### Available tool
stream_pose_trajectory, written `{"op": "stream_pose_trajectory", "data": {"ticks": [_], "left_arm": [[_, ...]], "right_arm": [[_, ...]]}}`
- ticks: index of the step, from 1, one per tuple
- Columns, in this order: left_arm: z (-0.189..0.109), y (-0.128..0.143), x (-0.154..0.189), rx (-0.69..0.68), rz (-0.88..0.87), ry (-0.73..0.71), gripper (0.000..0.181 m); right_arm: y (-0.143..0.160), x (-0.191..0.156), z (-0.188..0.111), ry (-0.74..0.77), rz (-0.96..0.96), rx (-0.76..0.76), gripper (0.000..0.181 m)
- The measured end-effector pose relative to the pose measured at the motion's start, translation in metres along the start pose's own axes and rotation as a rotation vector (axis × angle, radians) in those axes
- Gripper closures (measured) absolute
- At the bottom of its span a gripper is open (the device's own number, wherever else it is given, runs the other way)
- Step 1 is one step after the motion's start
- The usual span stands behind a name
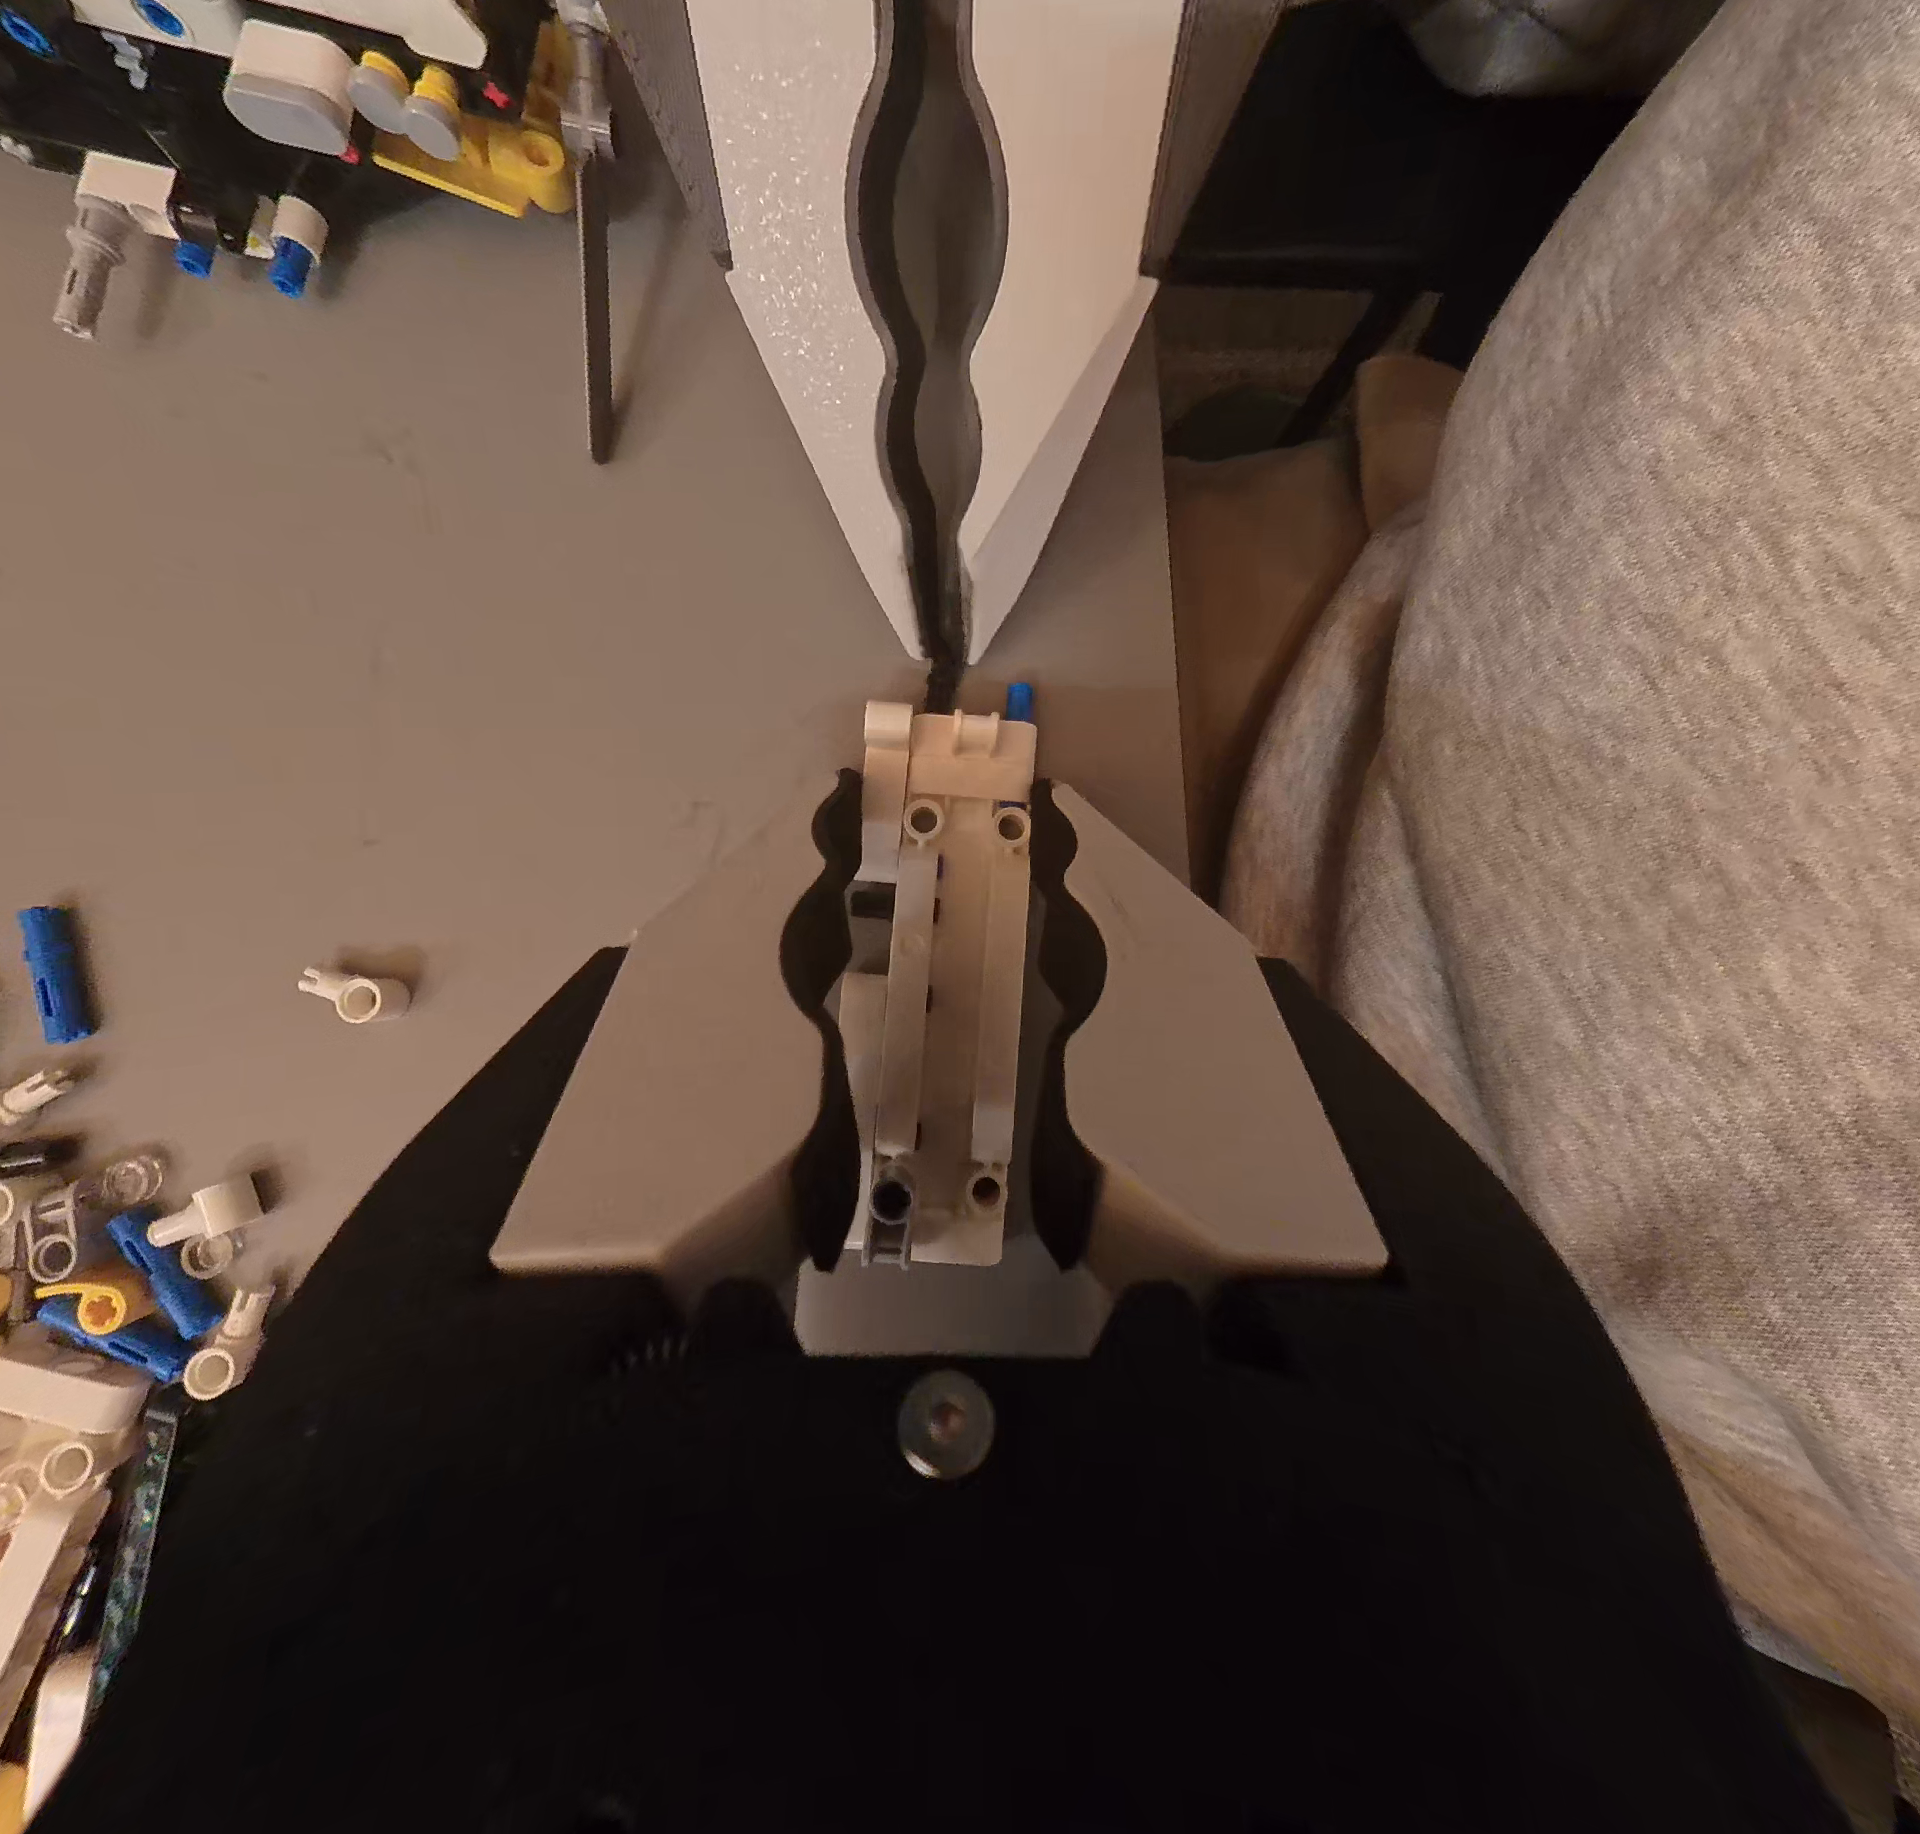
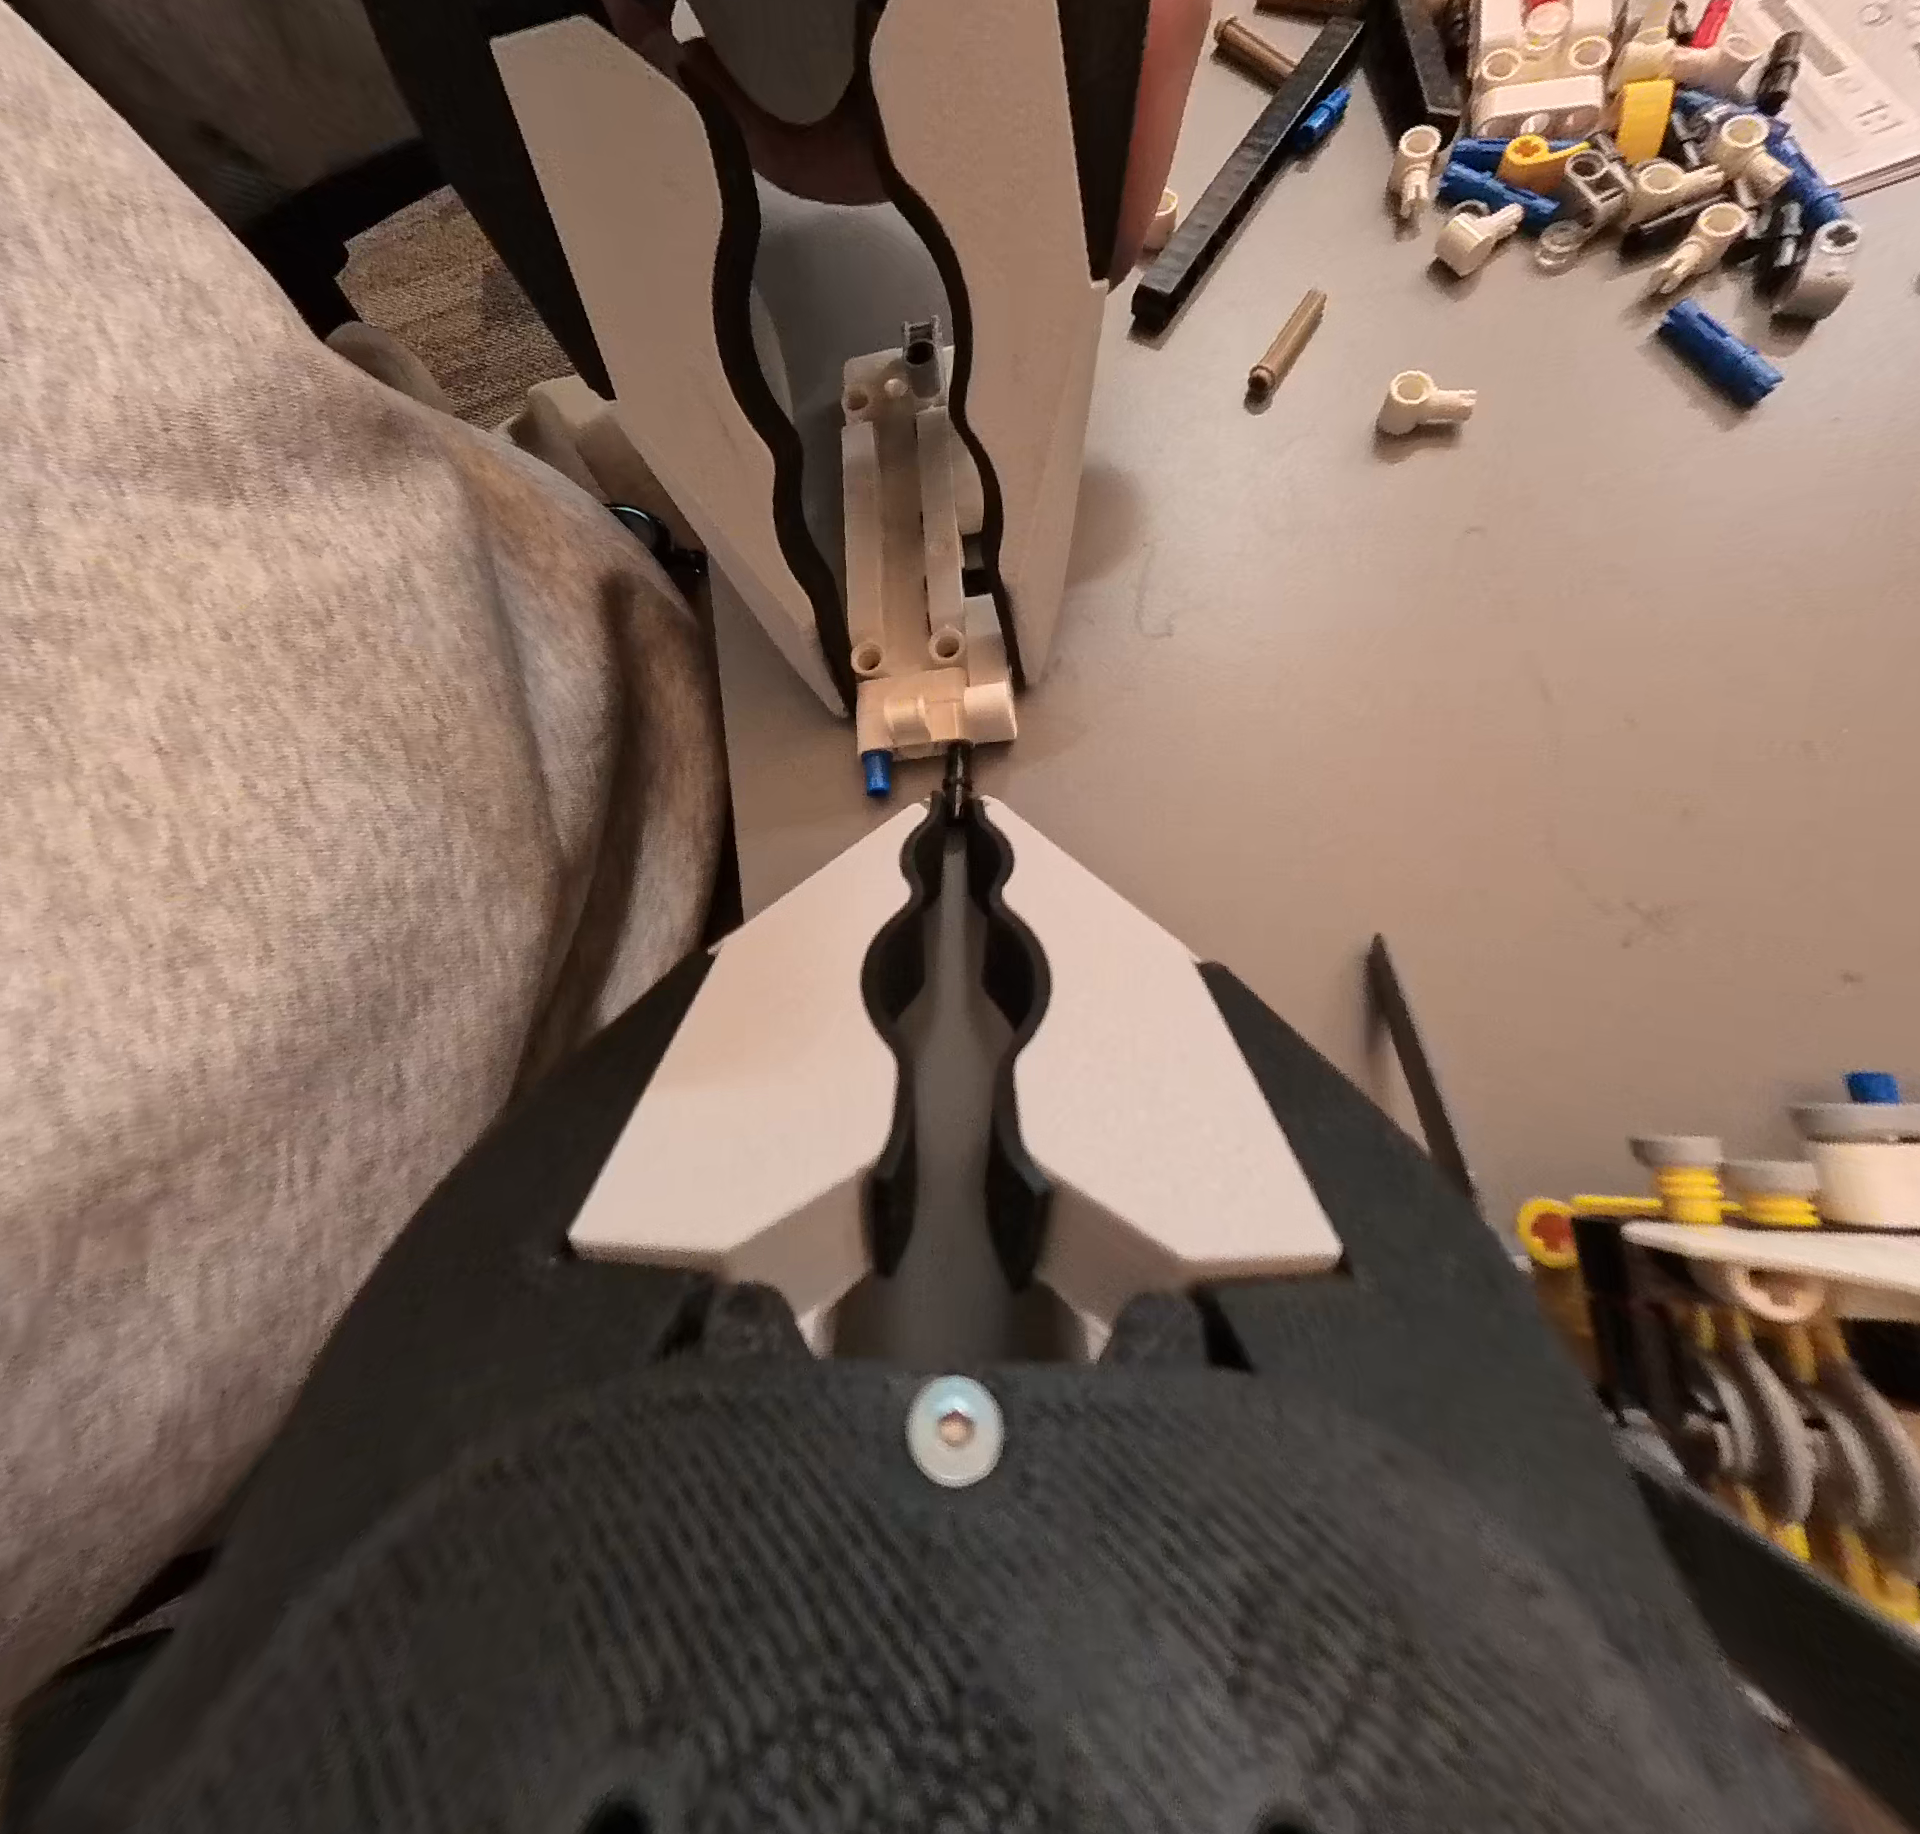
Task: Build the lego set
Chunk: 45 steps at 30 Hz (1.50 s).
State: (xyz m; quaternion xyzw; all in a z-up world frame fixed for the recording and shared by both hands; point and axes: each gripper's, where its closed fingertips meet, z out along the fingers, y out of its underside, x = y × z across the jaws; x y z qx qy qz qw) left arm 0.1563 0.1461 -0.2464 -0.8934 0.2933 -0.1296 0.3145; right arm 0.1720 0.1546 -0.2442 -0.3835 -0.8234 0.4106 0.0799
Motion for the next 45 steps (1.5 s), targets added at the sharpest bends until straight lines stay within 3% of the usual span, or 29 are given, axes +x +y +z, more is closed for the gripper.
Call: {"op": "stream_pose_trajectory", "data": {"ticks": [12, 22, 35, 45], "left_arm": [[0.0008, -0.0007, -0.0001, -0.004, 0.013, -0.020, 0.150], [0.0015, -0.0009, 0.0009, -0.014, 0.033, -0.006, 0.151], [0.0018, -0.0012, 0.0026, -0.019, 0.028, 0.015, 0.152], [0.0018, -0.0007, 0.0040, -0.032, 0.046, 0.027, 0.152]], "right_arm": [[-0.0003, 0.0009, 0.0009, -0.018, -0.024, -0.022, 0.179], [-0.0017, 0.0009, 0.0008, -0.113, 0.103, -0.004, 0.179], [-0.0015, 0.0001, 0.0025, 0.073, -0.179, -0.009, 0.180], [-0.0029, 0.0007, 0.0027, -0.074, 0.048, -0.003, 0.180]]}}
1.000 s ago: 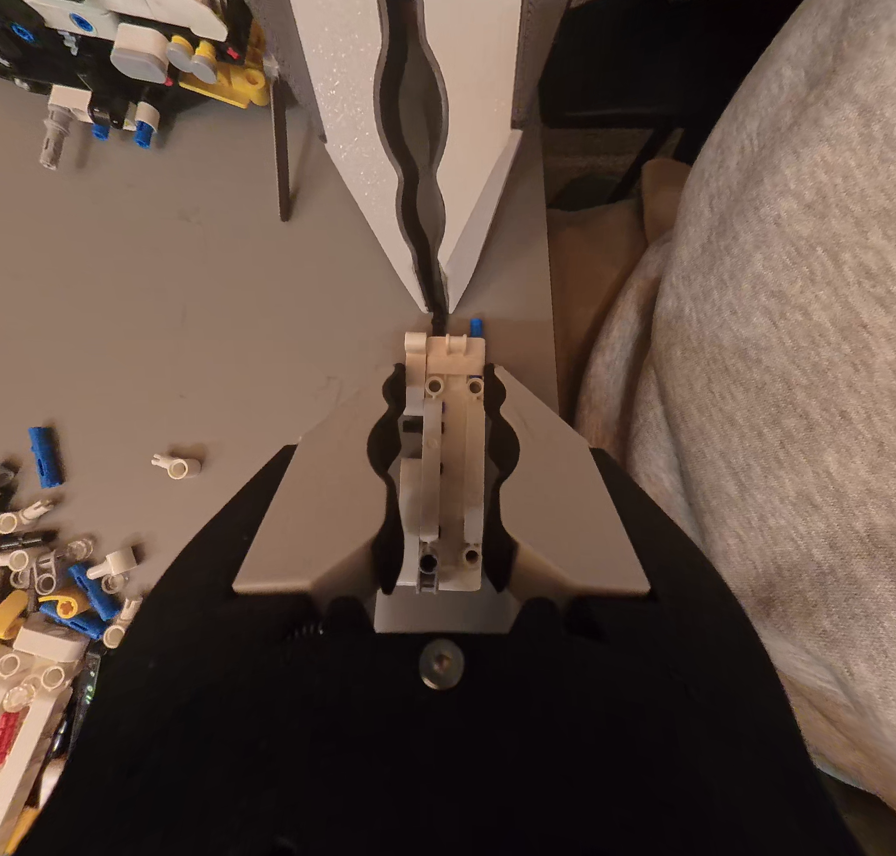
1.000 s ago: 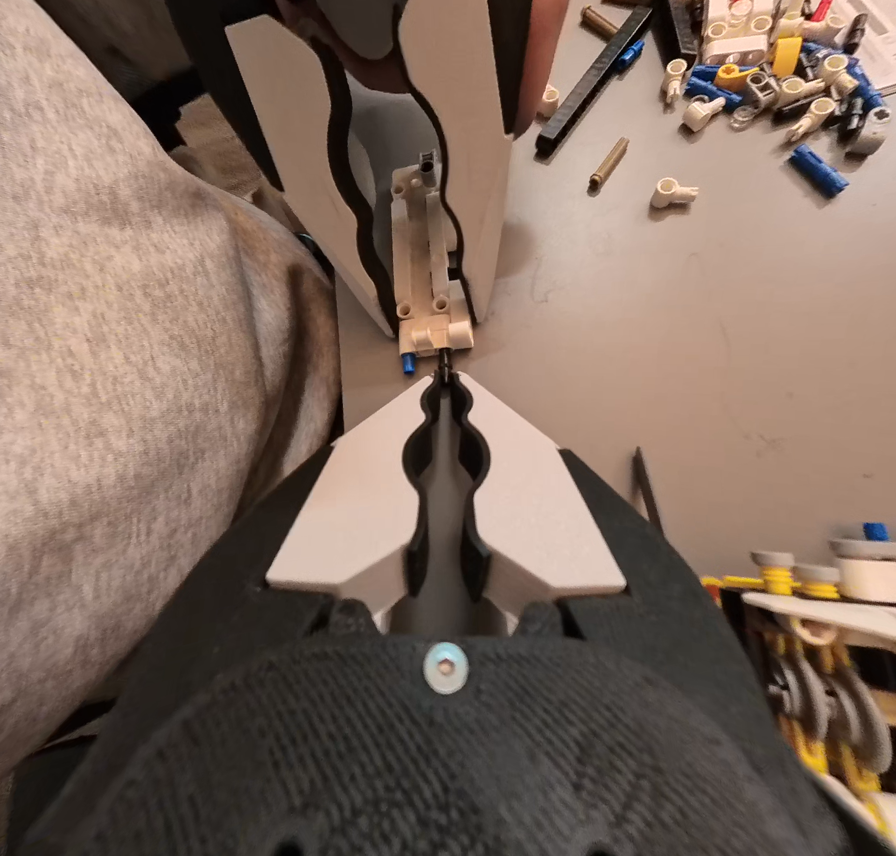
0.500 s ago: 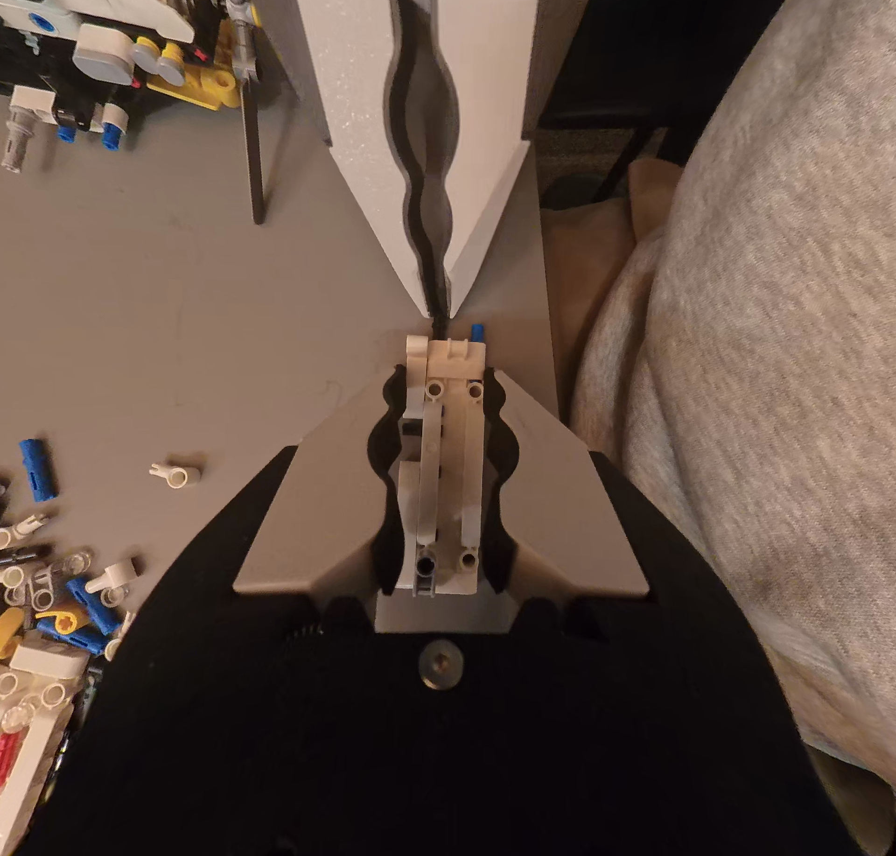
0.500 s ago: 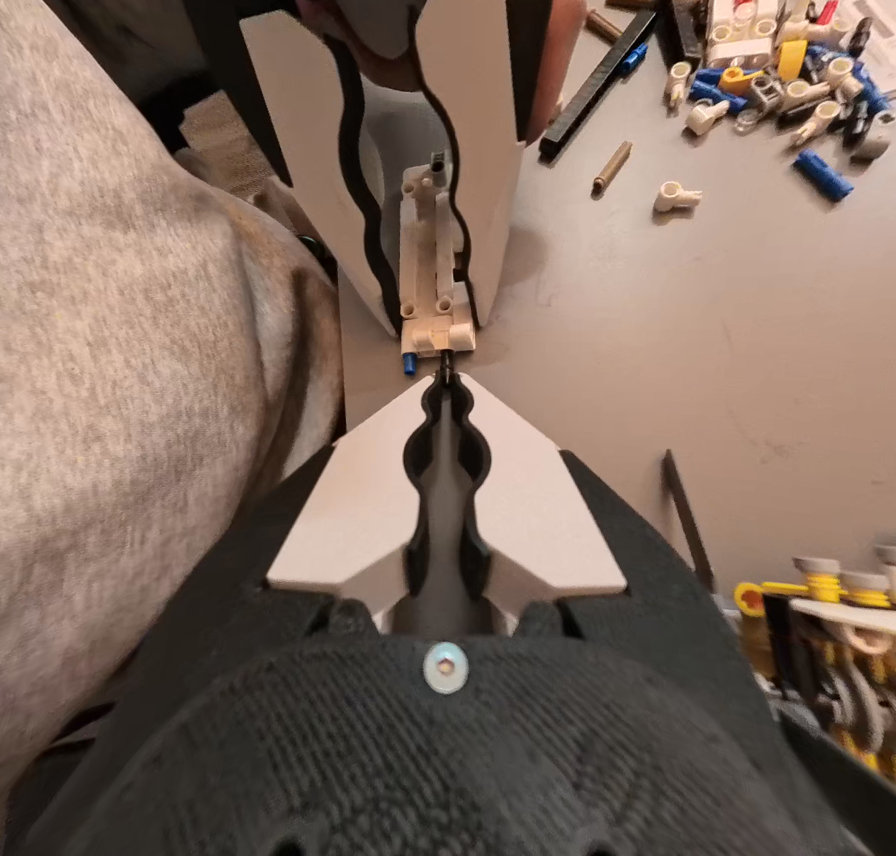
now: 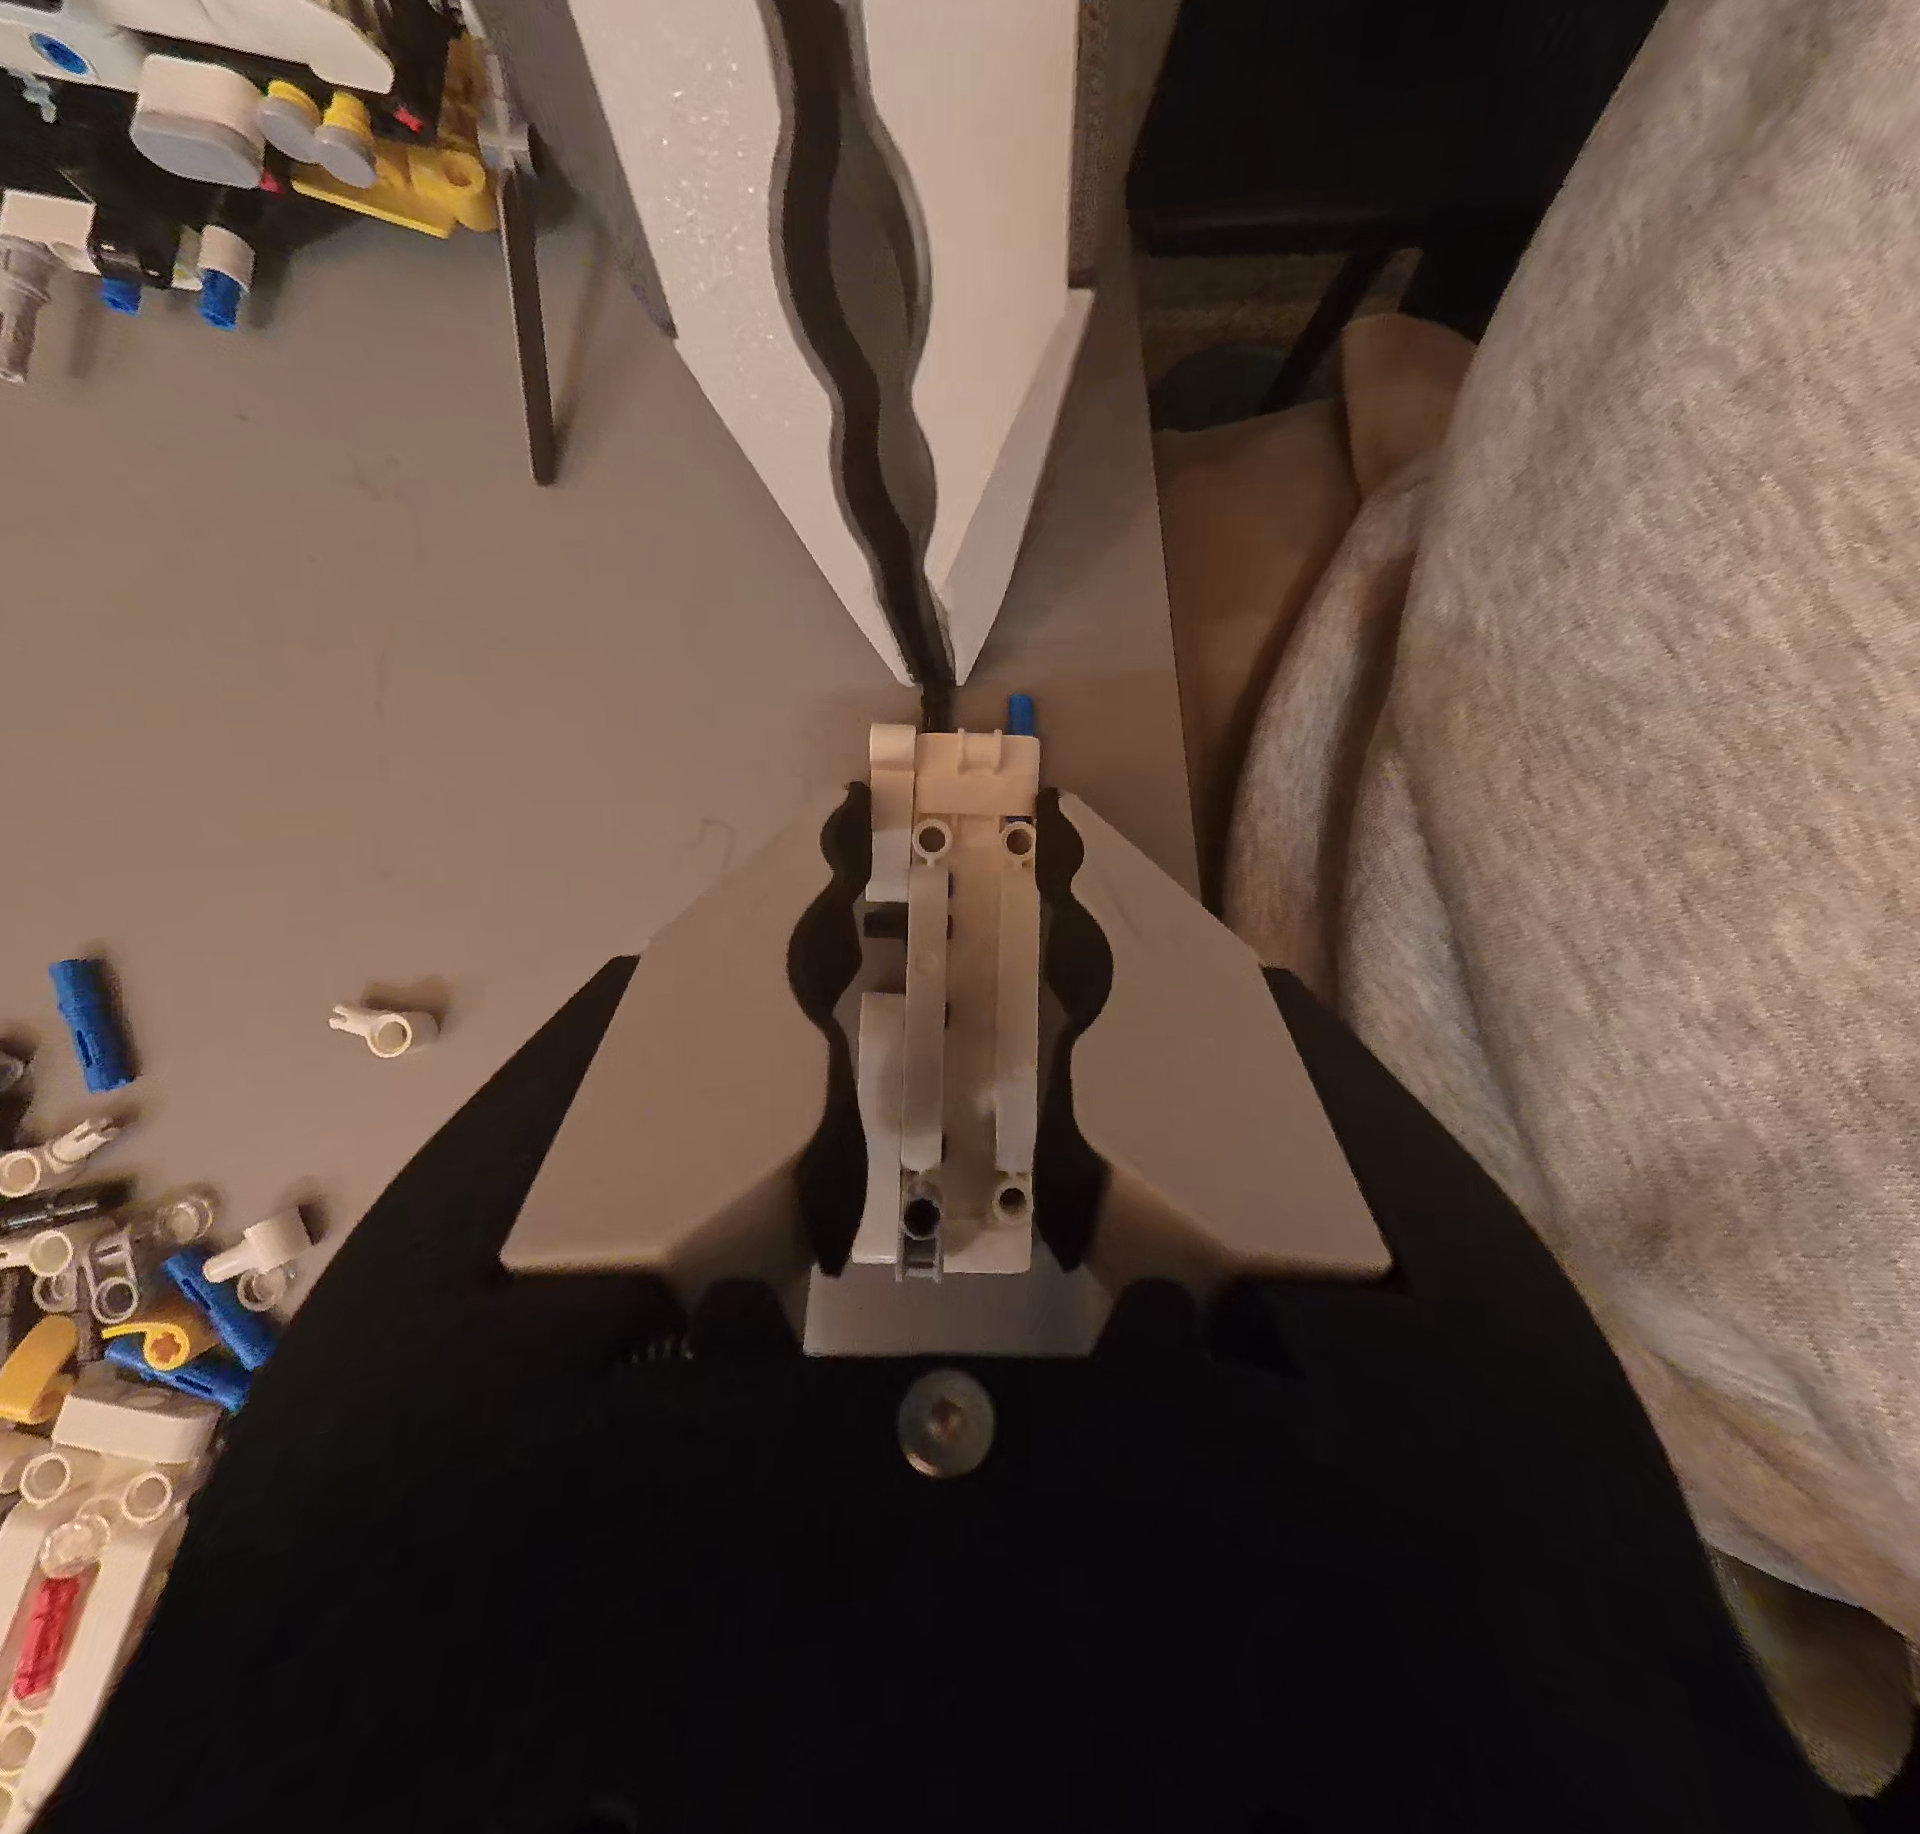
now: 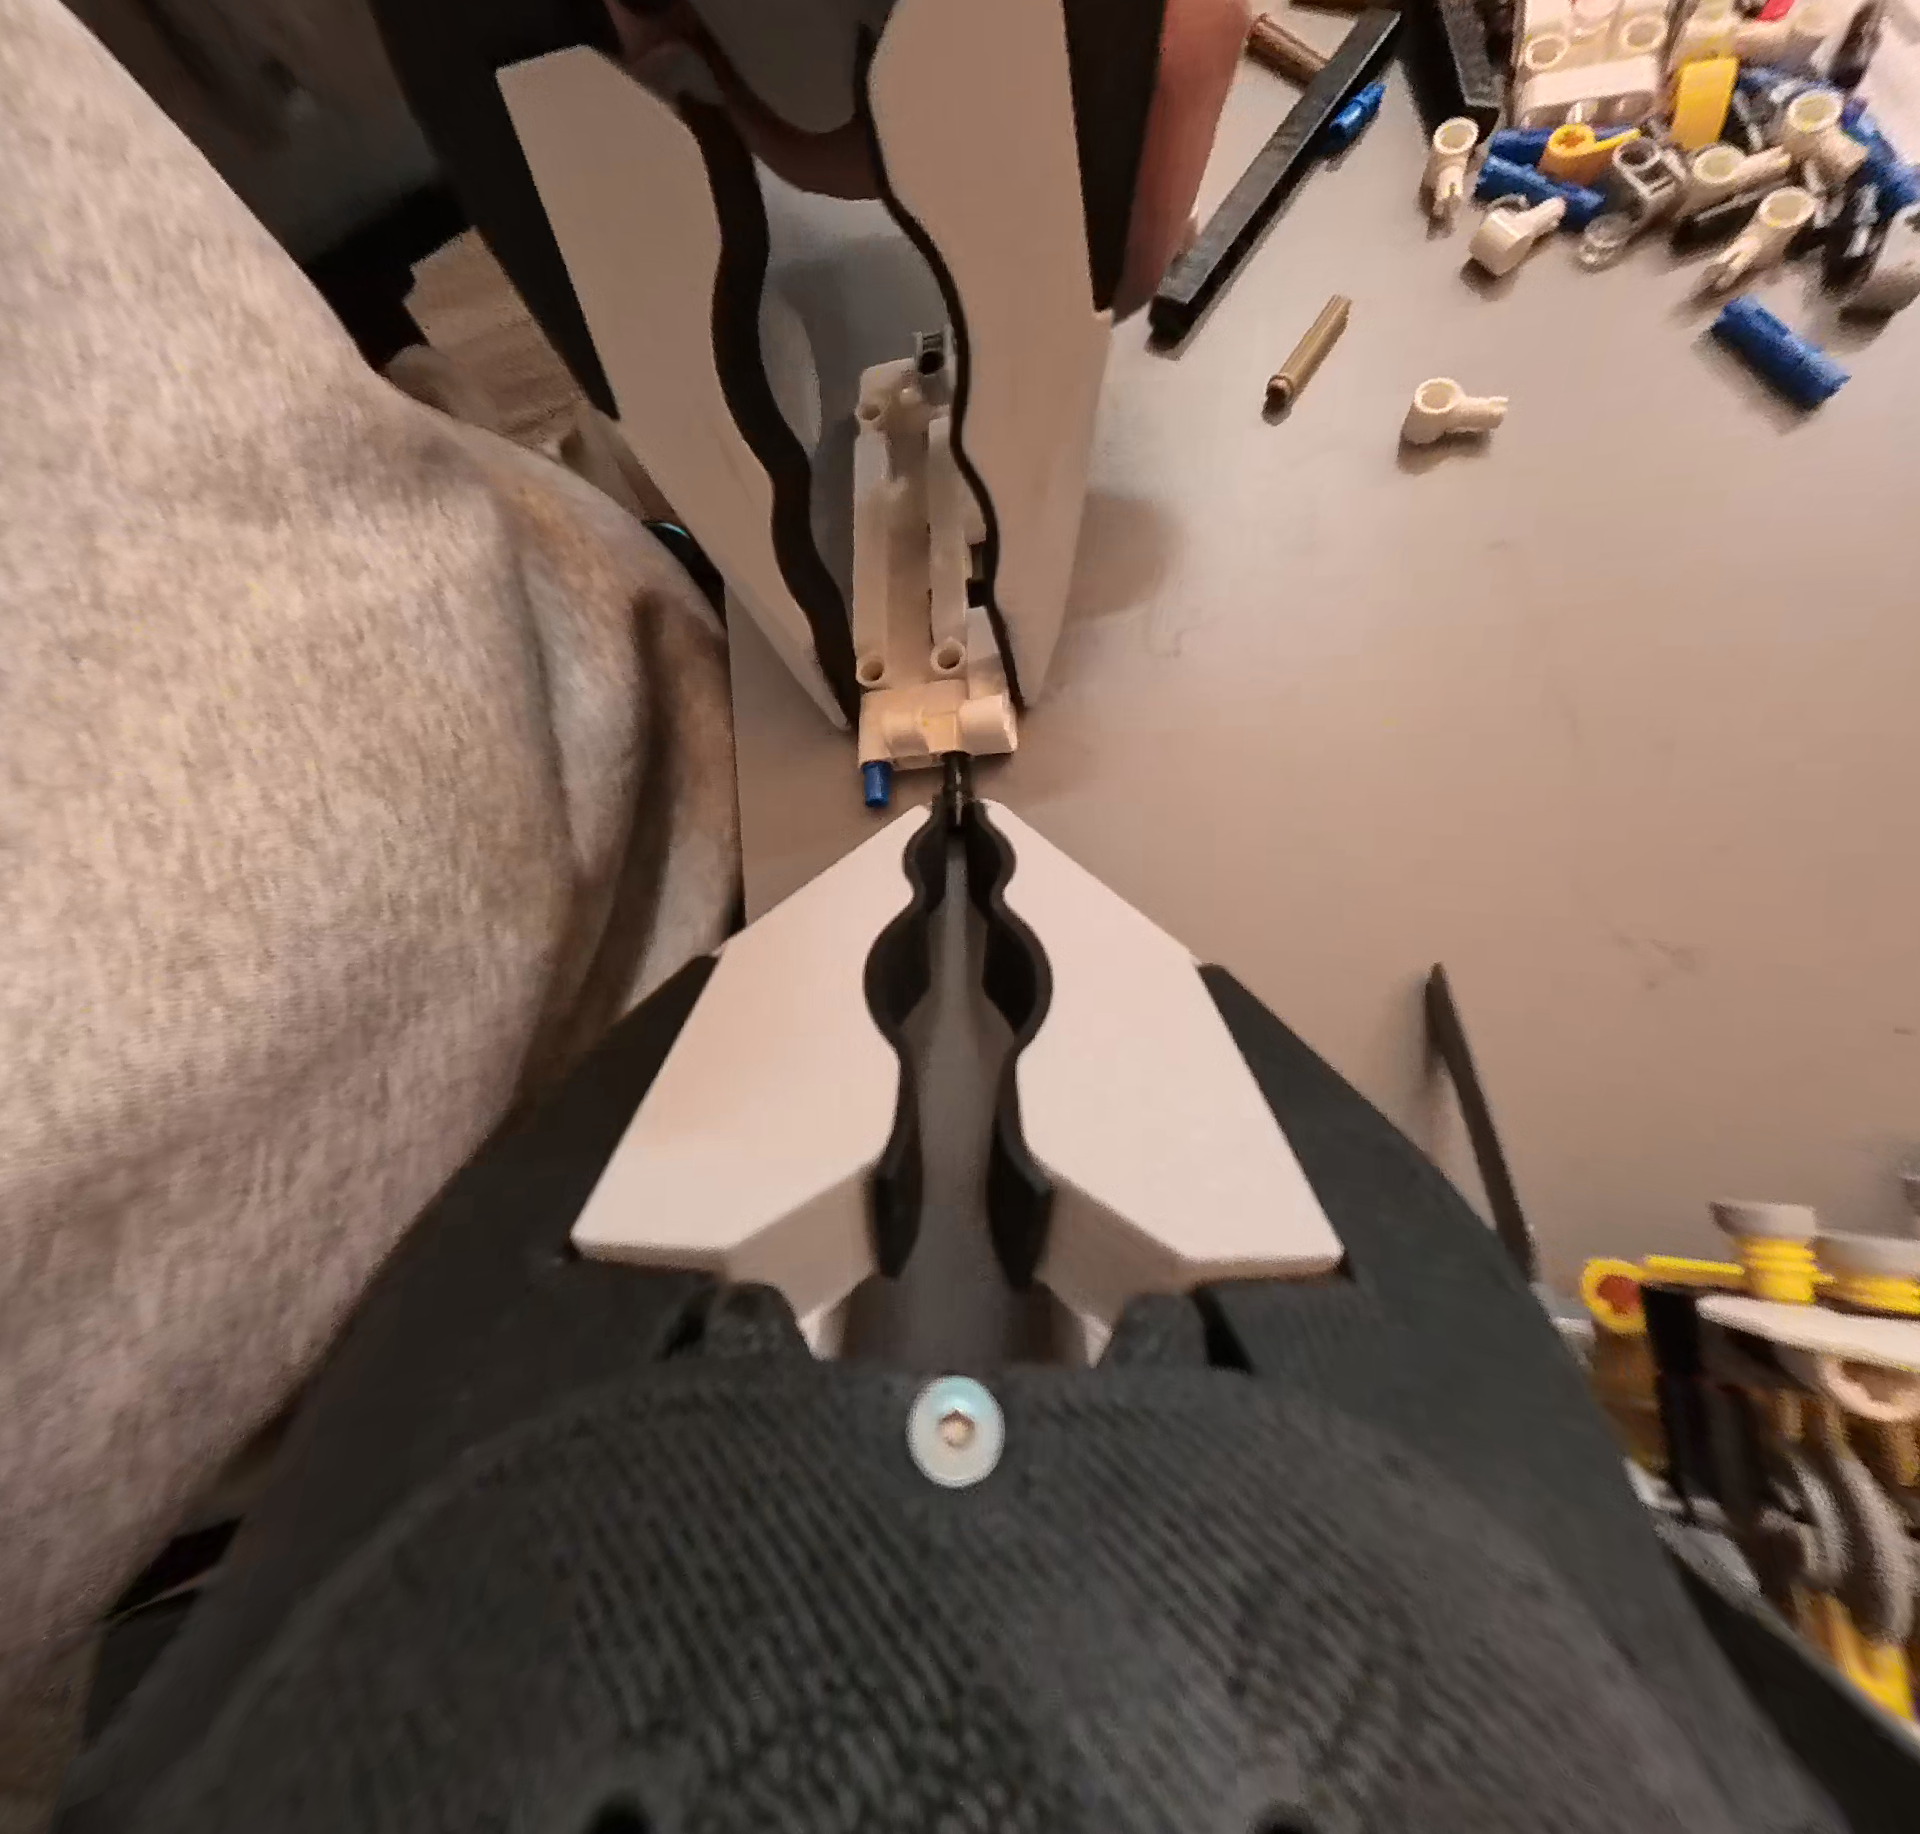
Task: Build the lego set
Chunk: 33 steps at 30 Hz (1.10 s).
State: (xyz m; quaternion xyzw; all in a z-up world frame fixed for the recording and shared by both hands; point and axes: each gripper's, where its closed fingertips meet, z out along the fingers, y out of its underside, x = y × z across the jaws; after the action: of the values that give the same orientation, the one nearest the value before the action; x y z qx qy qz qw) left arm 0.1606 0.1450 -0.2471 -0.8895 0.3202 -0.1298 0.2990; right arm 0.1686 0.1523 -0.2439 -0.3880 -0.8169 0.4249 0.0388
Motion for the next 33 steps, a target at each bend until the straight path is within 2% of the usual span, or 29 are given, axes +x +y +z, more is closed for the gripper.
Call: {"op": "stream_pose_trajectory", "data": {"ticks": [4, 7, 10, 12, 17, 28, 33], "left_arm": [[0.000, 0.000, 0.001, -0.010, 0.018, 0.004, 0.152], [0.000, 0.000, 0.001, -0.011, 0.020, 0.003, 0.152], [0.000, 0.000, 0.002, -0.007, 0.023, 0.006, 0.152], [0.000, 0.001, 0.002, -0.007, 0.020, 0.008, 0.152], [0.001, 0.000, 0.003, 0.011, -0.007, 0.014, 0.152], [0.001, 0.000, 0.006, 0.012, 0.014, 0.016, 0.152], [0.000, 0.000, 0.006, 0.011, 0.018, 0.014, 0.152]], "right_arm": [[-0.001, 0.000, 0.000, -0.082, 0.139, 0.006, 0.180], [-0.002, 0.000, 0.000, -0.096, 0.159, 0.015, 0.180], [-0.010, 0.000, -0.002, -0.028, 0.014, 0.040, 0.180], [-0.011, 0.000, -0.001, 0.034, -0.091, 0.001, 0.179], [0.002, 0.000, 0.000, 0.092, -0.142, -0.097, 0.179], [0.001, 0.000, 0.002, 0.048, -0.043, -0.088, 0.180], [-0.001, 0.000, 0.002, -0.040, 0.081, -0.026, 0.181]]}}
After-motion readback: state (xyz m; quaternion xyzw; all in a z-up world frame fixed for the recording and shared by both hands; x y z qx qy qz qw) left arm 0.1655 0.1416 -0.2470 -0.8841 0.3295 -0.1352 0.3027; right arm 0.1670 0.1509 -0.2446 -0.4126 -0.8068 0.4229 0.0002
